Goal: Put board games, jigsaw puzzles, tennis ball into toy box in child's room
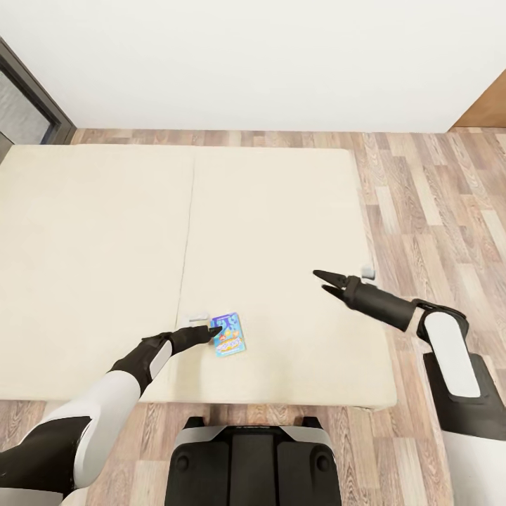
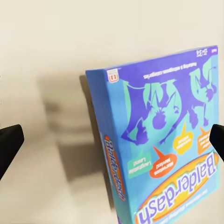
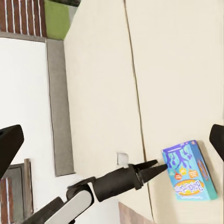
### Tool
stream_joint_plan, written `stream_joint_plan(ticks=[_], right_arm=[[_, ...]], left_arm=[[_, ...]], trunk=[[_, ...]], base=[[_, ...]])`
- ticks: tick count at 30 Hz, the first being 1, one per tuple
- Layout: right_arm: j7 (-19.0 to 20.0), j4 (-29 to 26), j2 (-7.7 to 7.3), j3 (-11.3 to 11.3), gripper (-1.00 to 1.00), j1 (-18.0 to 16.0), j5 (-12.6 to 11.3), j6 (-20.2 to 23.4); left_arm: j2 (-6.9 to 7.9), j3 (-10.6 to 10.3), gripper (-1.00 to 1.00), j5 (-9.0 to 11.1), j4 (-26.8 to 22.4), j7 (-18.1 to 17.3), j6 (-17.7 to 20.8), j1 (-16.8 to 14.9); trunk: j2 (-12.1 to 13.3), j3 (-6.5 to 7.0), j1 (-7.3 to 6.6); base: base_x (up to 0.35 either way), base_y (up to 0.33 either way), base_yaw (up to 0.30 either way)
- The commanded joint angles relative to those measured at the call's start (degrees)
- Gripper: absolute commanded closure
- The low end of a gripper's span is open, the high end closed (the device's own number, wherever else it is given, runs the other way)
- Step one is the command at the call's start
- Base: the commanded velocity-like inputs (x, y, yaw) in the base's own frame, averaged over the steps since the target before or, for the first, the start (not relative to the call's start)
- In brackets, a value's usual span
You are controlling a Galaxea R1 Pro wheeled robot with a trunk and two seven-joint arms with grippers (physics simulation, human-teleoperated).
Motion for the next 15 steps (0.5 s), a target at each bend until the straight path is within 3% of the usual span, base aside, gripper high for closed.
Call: stream_joint_plan(ticks=[1, 8, 15], right_arm=[[-1.57, 0.96, 0.09, 0.26, -1.00, -2.98, 0.60, 0.25], [-7.32, 8.25, 0.55, 2.73, -1.00, -13.77, 0.35, 0.27], [-8.03, 14.66, 0.72, 5.66, -1.00, -18.69, 0.25, 0.03]], left_arm=[[-0.05, 0.43, -1.00, 0.42, -0.04, -0.22, 0.57, -0.01], [-0.15, 0.39, -1.00, 0.42, -0.04, -0.21, 0.53, -0.01], [-0.12, 0.38, -1.00, 0.42, -0.04, -0.28, 0.52, -0.01]], trunk=[[-0.09, -0.06, 0.03], [-0.09, -0.06, 0.03], [-0.09, -0.06, 0.03]], base=[[0.000, 0.000, 0.000], [0.000, 0.000, 0.000], [0.000, 0.000, 0.000]])
